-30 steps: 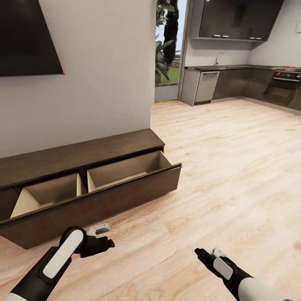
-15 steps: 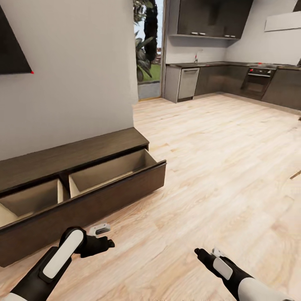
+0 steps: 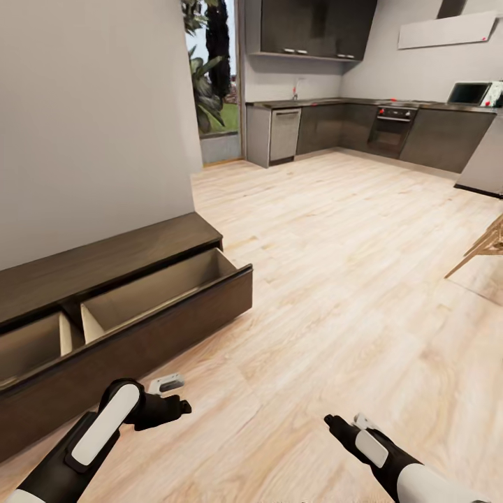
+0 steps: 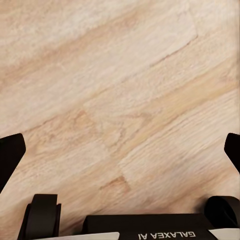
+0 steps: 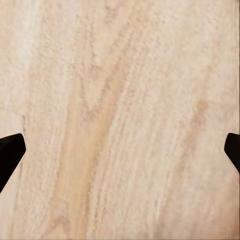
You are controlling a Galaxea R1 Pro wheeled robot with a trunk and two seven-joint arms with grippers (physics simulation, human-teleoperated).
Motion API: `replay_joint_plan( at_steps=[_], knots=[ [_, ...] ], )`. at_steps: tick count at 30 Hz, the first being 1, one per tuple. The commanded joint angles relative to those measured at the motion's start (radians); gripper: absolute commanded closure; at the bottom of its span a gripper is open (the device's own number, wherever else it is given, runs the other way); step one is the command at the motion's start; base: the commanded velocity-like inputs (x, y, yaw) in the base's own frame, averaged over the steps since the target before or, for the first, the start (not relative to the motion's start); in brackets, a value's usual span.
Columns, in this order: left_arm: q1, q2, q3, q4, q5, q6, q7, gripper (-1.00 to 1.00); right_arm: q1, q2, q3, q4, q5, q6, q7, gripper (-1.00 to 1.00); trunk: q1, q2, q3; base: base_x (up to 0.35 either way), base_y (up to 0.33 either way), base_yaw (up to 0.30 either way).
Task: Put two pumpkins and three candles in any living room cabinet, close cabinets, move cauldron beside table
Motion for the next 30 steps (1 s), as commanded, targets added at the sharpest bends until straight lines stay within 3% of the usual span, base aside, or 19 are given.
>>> replay_joint_plan(
  at_steps=[1,21,30],
  knots=[
    [0.000,0.001,-0.002,-0.001,0.010,0.000,0.010,-1.00,0.000,-0.001,0.007,-0.003,-0.007,0.004,-0.007,-1.00,0.000,0.000,-0.002,0.000,0.000,-0.251],
    [-0.001,0.001,-0.002,-0.001,0.010,0.000,0.008,-1.00,0.000,-0.001,0.003,-0.001,-0.013,0.004,-0.010,-1.00,0.000,0.000,-0.020,0.000,0.000,-0.181],
    [0.000,0.002,-0.002,-0.001,0.010,0.000,0.007,-1.00,-0.001,-0.002,0.003,0.029,-0.073,-0.019,-0.010,-1.00,0.000,0.000,-0.028,0.000,0.000,-0.150]
  ],
)
